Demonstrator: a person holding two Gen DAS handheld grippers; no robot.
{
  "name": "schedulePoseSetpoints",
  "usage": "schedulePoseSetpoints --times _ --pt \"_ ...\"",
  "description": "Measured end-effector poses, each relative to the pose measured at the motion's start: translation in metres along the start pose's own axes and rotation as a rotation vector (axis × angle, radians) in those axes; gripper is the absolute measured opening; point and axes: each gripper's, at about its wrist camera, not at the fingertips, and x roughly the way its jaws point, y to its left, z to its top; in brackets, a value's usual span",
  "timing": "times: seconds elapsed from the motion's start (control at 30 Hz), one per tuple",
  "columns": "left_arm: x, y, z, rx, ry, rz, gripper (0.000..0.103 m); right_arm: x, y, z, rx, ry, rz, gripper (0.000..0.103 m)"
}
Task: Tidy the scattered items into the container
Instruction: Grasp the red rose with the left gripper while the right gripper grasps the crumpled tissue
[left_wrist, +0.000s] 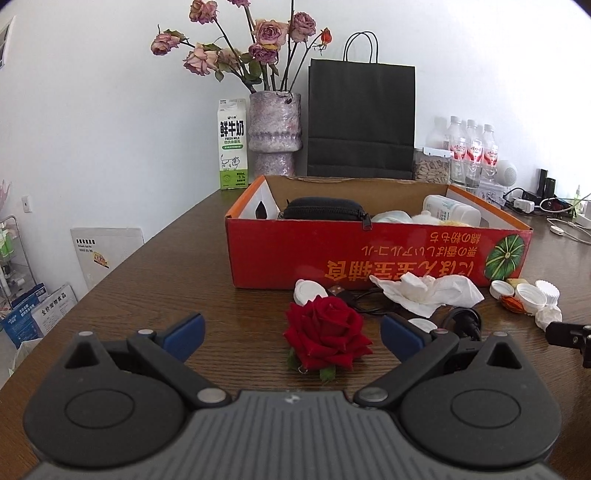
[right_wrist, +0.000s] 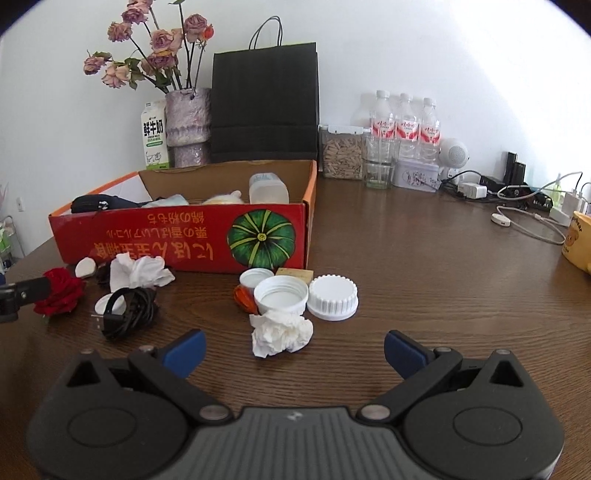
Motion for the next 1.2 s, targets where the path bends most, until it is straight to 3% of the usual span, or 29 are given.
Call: schedulePoseSetpoints --times 0.3,0.37,0.43,0.57,0.77,1.2 --pt "0.006 -0.001 0.0 0.009 0.032 -0.025 0.103 0.004 0.005 0.001 -0.028 0.023 -0.016 0.102" --pt "0.008 -0.002 0.0 0.011 0.044 -0.028 0.103 0.006 0.005 0.001 -0.03 0.034 -0.016 0.099" --pt "0.012 -0.002 0.001 0.012 0.062 -0.03 0.103 0.011 0.007 0.002 -0.039 0.059 -0.021 0.091" --pt "0.02 -0.005 0.001 0.025 0.115 -0.02 0.103 0.016 0.004 0.004 -0.002 0.089 0.001 0.092" --pt "0.022 -0.009 0.002 0.044 0.13 -0.004 0.103 0.02 0.012 0.009 -0.009 0.1 0.022 0.089" --pt "0.043 -0.006 0.011 0.011 0.194 -0.023 0.102 0.029 0.008 0.015 -0.008 0.102 -0.005 0.086"
